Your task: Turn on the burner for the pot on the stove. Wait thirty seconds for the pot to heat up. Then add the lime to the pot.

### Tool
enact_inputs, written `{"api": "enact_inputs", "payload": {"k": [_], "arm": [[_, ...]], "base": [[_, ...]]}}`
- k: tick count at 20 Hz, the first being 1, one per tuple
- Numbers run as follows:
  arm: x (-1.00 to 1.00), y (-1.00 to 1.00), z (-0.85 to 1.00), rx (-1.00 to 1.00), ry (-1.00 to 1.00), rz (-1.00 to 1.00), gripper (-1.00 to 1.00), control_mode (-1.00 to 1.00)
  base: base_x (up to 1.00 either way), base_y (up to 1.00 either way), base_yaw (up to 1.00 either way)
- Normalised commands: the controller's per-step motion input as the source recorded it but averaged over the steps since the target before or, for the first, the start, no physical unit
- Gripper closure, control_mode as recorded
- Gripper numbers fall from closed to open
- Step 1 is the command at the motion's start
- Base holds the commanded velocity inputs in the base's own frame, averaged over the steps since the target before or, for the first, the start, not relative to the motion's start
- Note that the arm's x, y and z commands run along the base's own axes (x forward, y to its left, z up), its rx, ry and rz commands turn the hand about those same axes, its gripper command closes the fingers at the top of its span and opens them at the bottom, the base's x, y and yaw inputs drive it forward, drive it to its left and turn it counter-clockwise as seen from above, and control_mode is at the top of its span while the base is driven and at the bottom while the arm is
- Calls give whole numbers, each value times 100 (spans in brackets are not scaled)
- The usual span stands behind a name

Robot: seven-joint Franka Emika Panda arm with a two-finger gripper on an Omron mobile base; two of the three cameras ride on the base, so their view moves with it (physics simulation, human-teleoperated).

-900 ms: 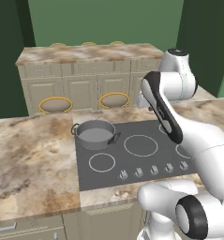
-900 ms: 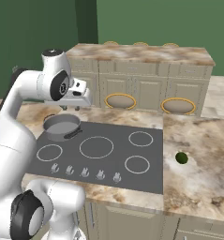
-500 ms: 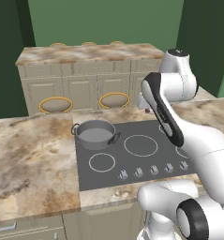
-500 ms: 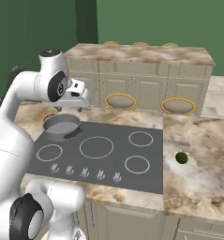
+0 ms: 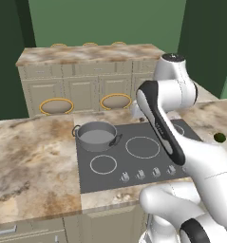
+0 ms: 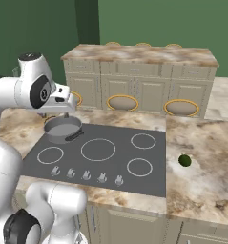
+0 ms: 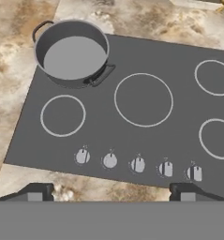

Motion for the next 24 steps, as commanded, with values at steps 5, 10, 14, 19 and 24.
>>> {"api": "enact_inputs", "payload": {"k": [5, 10, 14, 19, 24], "arm": [[-42, 36, -11, 0, 0, 4, -100, -100], [-34, 24, -20, 0, 0, 3, -100, -100], [-26, 5, -29, 4, 0, 0, -100, -100], [-4, 0, -37, 6, 0, 0, -100, -100], [0, 3, -43, 2, 0, 0, -100, -100]], "base": [[0, 0, 0], [0, 0, 0], [0, 0, 0], [0, 0, 0], [0, 0, 0]]}}
